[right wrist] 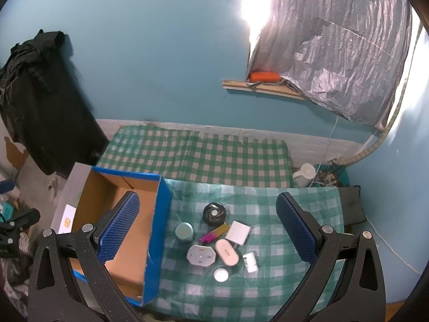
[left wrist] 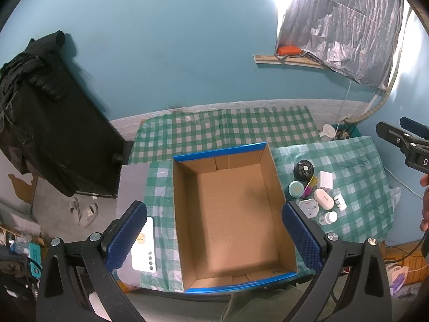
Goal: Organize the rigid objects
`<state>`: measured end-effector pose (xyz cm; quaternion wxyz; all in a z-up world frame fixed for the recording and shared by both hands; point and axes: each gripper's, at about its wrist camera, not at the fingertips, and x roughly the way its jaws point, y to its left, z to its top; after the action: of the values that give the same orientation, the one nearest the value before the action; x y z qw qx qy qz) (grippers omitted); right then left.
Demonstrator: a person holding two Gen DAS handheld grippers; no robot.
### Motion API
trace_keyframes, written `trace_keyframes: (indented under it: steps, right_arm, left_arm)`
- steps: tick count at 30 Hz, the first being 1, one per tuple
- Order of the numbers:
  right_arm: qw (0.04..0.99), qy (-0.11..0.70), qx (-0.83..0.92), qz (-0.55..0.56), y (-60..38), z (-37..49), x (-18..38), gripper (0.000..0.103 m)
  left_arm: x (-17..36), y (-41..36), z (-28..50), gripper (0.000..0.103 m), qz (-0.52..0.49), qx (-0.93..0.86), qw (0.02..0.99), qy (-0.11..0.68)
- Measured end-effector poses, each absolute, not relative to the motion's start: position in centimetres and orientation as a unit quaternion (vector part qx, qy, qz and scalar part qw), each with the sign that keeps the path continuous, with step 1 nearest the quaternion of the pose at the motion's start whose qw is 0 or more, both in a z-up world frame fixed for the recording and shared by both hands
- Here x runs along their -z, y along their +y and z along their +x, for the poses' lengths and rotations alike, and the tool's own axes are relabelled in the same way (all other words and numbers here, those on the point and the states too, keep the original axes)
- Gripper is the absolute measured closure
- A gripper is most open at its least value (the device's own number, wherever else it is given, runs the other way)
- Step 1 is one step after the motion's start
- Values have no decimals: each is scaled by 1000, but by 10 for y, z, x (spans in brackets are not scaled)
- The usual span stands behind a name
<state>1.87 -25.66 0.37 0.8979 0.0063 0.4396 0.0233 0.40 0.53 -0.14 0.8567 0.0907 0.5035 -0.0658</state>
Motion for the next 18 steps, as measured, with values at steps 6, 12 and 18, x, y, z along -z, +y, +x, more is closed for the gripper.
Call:
trace_keyframes:
  steps: [6, 12, 18]
  right_arm:
    - [897, 441, -23, 6, -256, 19, -3, 2]
    - [897, 441, -23, 6, -256, 20, -3, 2]
    - [897, 442, -22, 5, -256, 20, -3, 2]
  left_arm:
    - [3, 5, 4, 1, 91, 66, 856, 505]
    - [3, 5, 2, 1, 91, 65, 856, 504]
    - [3, 4, 2, 1, 92, 64, 856, 504]
